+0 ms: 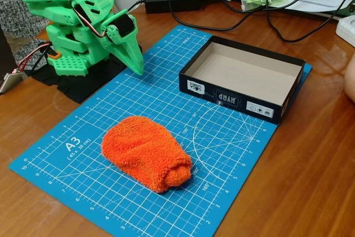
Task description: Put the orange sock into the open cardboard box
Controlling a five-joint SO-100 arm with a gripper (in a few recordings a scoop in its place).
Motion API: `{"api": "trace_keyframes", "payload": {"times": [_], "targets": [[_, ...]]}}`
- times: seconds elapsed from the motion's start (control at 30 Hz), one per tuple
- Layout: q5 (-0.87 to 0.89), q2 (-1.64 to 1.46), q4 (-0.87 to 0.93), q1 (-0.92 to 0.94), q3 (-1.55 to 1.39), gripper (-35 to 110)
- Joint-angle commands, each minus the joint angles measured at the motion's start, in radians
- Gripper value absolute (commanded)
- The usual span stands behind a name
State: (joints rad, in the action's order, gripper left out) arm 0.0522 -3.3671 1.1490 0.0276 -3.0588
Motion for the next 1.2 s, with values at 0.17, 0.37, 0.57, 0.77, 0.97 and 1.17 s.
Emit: {"api": "trace_keyframes", "payload": {"times": [0.17, 0.37, 0.57, 0.77, 0.97, 1.17], "targets": [[0.017, -0.012, 0.006, 0.029, -0.006, 0], [0.017, -0.012, 0.006, 0.028, -0.006, 0], [0.017, -0.012, 0.006, 0.026, -0.006, 0], [0.017, -0.012, 0.006, 0.025, -0.006, 0], [0.012, -0.012, 0.006, 0.021, -0.006, 0], [-0.207, 0.314, -0.258, 0.091, 0.104, 0]]}}
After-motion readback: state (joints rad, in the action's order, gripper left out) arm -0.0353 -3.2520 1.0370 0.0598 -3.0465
